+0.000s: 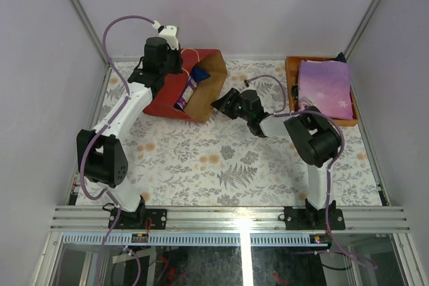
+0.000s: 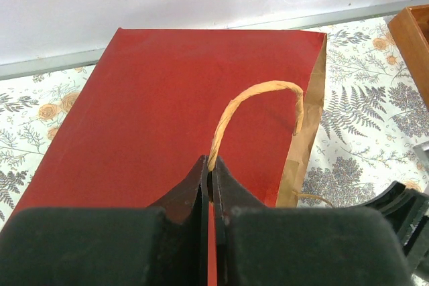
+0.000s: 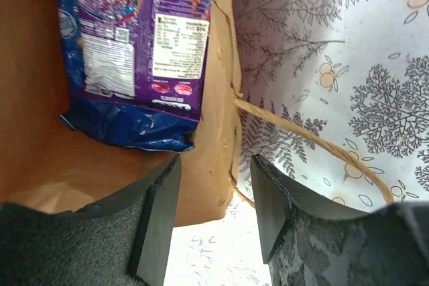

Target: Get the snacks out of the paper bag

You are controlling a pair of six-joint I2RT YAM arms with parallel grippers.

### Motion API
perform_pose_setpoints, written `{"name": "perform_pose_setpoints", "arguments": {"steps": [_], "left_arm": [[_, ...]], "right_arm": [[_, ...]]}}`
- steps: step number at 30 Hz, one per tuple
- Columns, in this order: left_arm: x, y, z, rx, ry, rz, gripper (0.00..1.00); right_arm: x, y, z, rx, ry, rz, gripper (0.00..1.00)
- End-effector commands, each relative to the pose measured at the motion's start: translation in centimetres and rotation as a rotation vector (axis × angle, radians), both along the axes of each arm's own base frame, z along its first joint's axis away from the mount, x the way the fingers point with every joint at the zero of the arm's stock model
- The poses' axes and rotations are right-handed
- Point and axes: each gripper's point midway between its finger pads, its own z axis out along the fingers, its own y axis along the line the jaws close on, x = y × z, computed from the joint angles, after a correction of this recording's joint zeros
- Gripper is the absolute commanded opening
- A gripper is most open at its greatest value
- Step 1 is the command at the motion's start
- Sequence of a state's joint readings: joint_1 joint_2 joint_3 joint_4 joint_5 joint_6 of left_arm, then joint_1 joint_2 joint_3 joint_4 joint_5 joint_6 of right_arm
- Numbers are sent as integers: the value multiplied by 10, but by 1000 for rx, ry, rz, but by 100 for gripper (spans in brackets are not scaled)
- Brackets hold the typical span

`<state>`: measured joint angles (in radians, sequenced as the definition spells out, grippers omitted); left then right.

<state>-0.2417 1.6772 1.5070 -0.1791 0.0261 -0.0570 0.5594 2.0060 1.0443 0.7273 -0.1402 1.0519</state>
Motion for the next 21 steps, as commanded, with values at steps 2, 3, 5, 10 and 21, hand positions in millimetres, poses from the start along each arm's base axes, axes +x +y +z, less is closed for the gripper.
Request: {"name": "perform_pose_setpoints", "arguments": {"steps": [2,3,5,10,21], "left_arm": [[5,-3,3,-16,-19,2,0],[5,-3,2,-15,-18,2,0],[5,-3,2,-16,-18,4,0],[4,-4,1,-17,-16,1,0],[1,-30,-13,-6,12,-34,0]], "right_arm": [[12,13,0,22,-9,-7,53],[14,14,-3,19,-8,-7,53],[19,16,-6,16,-5,-11,52],[30,23,-9,17,-15,-8,52],[48,41,-14,59,-26,12,3]]}}
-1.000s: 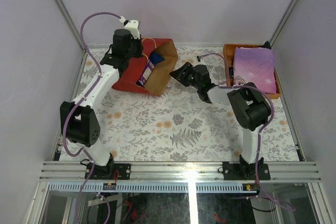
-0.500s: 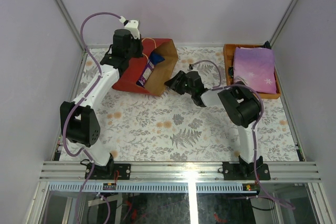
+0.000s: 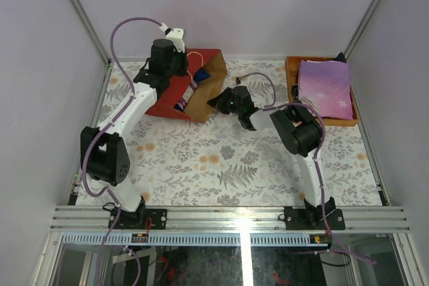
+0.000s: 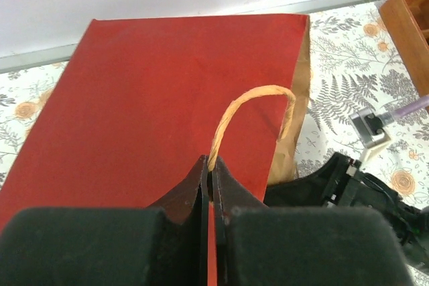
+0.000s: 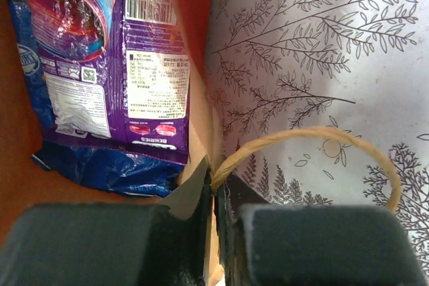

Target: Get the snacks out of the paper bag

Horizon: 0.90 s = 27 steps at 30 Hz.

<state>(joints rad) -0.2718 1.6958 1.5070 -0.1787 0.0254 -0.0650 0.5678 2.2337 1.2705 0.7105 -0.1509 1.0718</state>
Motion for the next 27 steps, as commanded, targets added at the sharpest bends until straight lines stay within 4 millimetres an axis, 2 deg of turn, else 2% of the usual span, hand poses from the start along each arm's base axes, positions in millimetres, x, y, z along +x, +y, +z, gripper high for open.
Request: {"name": "perform_pose_setpoints", "arguments": {"steps": [1,7,11,15,17,20,27], "left_arm": [[1,-18,-7,-5,-1,-10,0],[-19,-47,-19,-29,17,-48,0],[-36,-80,-16,-56,11,-94,0],[-54,-108,-11,-95,3,-130,0],[-58,-114,-12,-111,3,-133,0],[-55,-107,-14,-102,-3,-78,0],[-41,-59,-23,24,-8,87,0]], "right_arm": [[10,7,18,50,-49,-8,0],[-7,-15,5,45,-6,-27,0],[-20,-37,-7,32,26,-51,0],[-21,-55,-11,10,34,-83,0],[-16,-52,-11,8,36,-70,0],[-9,-35,-9,42,32,-37,0],[10,12,-8,77,14,7,0]]}}
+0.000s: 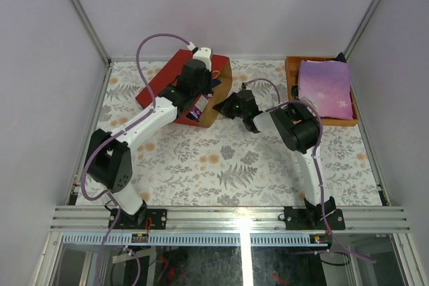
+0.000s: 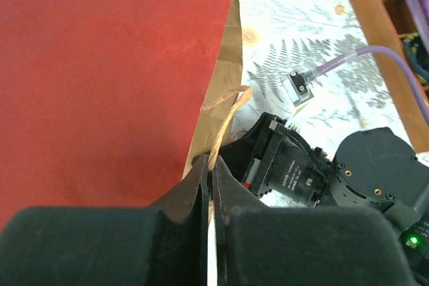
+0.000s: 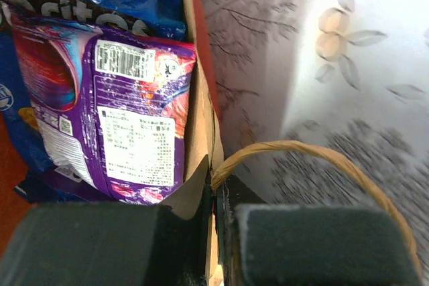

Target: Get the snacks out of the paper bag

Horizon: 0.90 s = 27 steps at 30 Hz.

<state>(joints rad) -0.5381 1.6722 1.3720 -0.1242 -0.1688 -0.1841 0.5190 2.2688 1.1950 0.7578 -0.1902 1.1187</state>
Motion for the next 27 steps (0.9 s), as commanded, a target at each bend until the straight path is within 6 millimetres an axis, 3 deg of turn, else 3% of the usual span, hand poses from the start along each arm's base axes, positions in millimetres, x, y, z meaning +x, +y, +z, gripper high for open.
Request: {"name": "perform_pose_setpoints", "arguments": {"steps": [1,9,12,14,17,18,22,27], "left_arm": [[15,43,15,41,-60,138,0],[29,115,17,66,-58,229,0],[29,127,16,73,-49,230,0],[26,127,15,64,-42,211,0],[19,121,12,43,-35,176,0],[18,121,11,39,-34,176,0],[15,123,6,38,-29,184,0],[16,123,7,23,-32,180,0]], "right_arm": [[16,47,30,71,-83,41,0],[23,108,31,114,-79,100,0],[24,130,31,128,-78,126,0],[21,134,33,146,-79,132,0],[10,117,28,107,-72,118,0],[7,109,29,91,-81,115,7],[-11,81,42,54,-116,113,47],[-34,32,56,-36,-163,26,70]]}}
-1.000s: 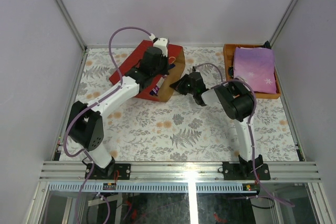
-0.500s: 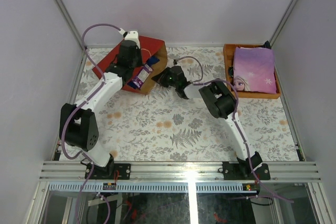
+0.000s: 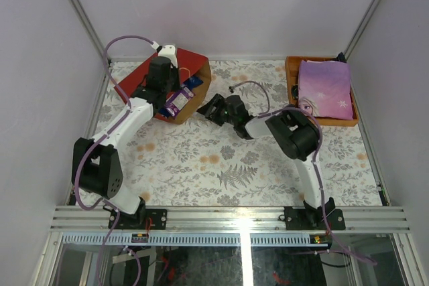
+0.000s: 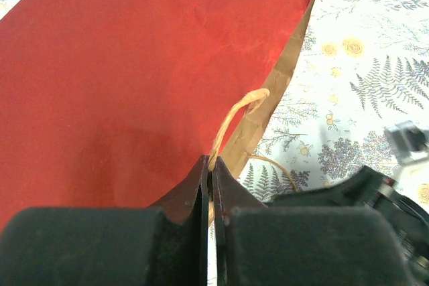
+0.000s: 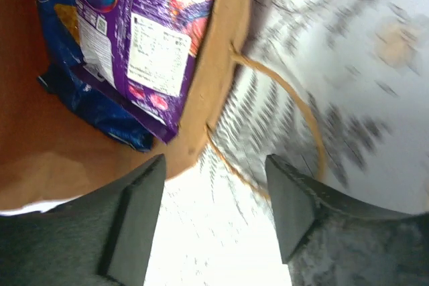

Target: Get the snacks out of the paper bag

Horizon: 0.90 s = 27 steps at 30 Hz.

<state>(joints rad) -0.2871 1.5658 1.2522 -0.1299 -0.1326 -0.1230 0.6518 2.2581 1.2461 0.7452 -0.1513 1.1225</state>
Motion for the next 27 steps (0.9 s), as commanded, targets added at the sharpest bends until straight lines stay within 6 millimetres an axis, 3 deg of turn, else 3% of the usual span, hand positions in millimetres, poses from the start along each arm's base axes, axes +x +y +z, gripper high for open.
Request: {"name": "perform_pose_setpoints", "arguments": {"steps": [1,5,14,19,27], "left_arm": [[0,-1,14,-26,-44,-12,0],[0,-1,12,-60,-58,-9,0],[-1,12,9,-73,-59,15,0],[-2,21,4,-89,-51,19,0],[0,21,0,-110,-41,2,0]], "right_arm": [[-3,-41,37,-55,-129,-98,72],[2,-51,65,-54,-209,-121,71],[11,11,86,62,-238,50,70],[28,35,75,65,-209,88,70],[46,54,44,13,-123,92,70]]}}
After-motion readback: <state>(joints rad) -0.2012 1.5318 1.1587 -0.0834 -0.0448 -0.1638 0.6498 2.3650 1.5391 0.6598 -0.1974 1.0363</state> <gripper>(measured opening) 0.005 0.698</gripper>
